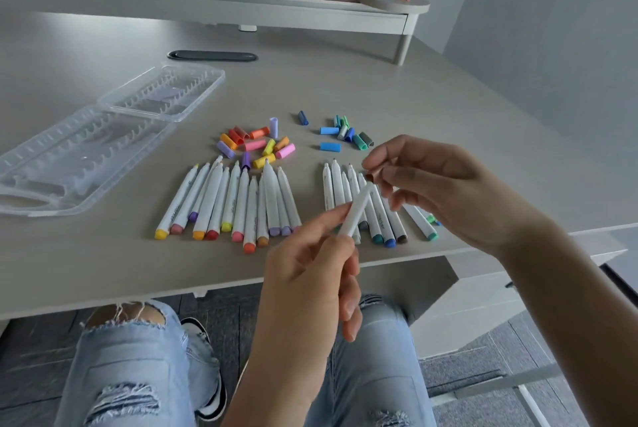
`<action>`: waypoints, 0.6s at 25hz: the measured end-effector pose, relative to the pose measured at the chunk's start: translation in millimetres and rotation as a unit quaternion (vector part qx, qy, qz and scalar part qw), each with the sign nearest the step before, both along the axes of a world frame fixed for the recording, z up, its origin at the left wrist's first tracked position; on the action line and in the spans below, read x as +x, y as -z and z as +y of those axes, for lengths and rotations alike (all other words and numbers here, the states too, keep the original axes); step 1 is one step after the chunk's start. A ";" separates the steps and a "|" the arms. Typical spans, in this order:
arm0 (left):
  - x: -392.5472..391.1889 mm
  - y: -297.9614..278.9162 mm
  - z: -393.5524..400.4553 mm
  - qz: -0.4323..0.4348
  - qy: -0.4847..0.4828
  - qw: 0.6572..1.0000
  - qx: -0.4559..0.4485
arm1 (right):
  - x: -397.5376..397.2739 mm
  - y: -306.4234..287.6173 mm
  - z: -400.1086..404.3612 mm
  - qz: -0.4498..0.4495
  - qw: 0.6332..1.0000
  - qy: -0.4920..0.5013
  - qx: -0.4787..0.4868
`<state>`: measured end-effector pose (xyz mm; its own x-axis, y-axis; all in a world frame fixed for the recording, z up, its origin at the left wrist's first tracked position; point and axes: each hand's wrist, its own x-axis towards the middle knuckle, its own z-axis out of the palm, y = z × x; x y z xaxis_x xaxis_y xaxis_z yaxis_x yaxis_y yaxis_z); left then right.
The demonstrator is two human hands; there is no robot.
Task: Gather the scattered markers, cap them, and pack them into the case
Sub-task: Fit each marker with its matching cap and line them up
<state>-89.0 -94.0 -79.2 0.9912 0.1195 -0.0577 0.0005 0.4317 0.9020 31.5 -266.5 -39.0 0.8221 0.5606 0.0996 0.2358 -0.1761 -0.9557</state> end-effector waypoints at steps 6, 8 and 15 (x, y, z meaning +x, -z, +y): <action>-22.0 7.3 -14.8 0.039 0.065 0.997 -0.010 | -25.7 5.2 -32.6 -0.078 0.994 -0.008 -0.077; -26.2 9.0 -19.3 0.058 0.088 0.994 -0.038 | -32.6 7.6 -39.3 -0.084 0.993 0.000 -0.080; -34.6 4.1 -32.3 0.079 0.093 0.989 -0.086 | -48.9 9.2 -35.3 -0.015 0.999 0.042 0.015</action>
